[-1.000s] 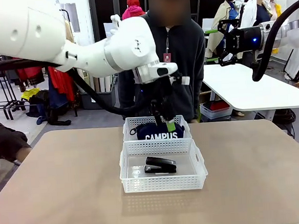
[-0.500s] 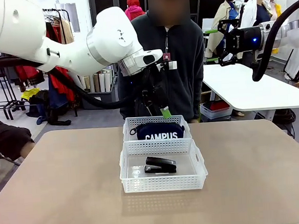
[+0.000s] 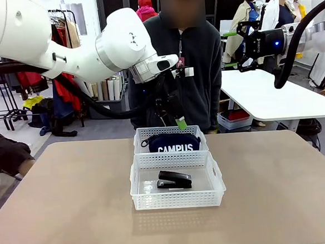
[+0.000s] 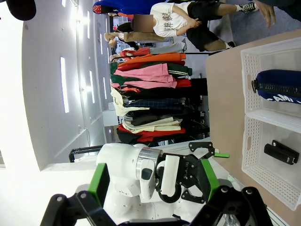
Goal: Distribute items into two baskets.
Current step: Place the picked Stapler into the Organizing basket as instructed by the person.
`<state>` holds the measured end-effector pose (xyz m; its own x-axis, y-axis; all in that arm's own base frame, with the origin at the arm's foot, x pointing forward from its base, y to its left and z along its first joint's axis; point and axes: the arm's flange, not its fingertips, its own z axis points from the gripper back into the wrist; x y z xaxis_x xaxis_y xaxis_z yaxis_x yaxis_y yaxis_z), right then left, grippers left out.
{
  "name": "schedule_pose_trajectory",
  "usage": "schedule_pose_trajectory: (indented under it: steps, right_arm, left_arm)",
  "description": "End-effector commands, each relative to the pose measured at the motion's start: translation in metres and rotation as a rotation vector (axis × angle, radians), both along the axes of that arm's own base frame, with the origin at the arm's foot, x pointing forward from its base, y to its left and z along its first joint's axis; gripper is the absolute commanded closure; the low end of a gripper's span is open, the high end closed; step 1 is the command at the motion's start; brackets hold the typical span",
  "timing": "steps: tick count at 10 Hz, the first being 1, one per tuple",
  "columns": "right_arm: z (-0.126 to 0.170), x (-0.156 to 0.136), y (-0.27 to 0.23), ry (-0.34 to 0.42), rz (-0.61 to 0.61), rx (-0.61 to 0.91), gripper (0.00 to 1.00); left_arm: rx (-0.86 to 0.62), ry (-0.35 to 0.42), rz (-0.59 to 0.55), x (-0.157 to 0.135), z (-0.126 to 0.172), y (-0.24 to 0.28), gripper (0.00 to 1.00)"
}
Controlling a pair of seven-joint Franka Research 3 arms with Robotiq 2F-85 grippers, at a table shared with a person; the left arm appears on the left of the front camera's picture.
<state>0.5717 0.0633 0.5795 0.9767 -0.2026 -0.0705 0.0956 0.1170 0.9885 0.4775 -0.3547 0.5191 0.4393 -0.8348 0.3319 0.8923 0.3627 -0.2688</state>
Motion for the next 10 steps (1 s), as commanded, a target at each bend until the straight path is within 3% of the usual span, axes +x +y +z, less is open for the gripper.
schedule_pose_trajectory:
  steps: [1, 2, 6, 7, 8, 10]
  right_arm:
    - [0.004, -0.001, 0.002, 0.006, -0.007, 0.001, 0.0]
    - [0.004, -0.001, 0.002, 0.006, -0.007, 0.001, 0.0]
    - [0.004, -0.001, 0.002, 0.006, -0.007, 0.001, 0.0]
    - [0.004, -0.001, 0.002, 0.006, -0.007, 0.001, 0.0]
    - [0.004, -0.001, 0.002, 0.006, -0.007, 0.001, 0.0]
    - [0.004, -0.001, 0.002, 0.006, -0.007, 0.001, 0.0]
  left_arm:
    - [-0.033, 0.147, 0.052, 0.002, 0.008, 0.012, 0.0]
    - [-0.095, 0.219, 0.108, 0.004, 0.018, 0.028, 0.0]
    - [-0.38, 0.348, 0.384, 0.014, 0.07, 0.094, 0.0]
    - [-0.434, 0.415, 0.451, 0.019, 0.08, 0.116, 0.0]
    - [-0.529, 0.566, 0.464, 0.023, 0.088, 0.134, 0.0]
    - [-0.595, 0.688, 0.535, 0.031, 0.105, 0.18, 0.0]
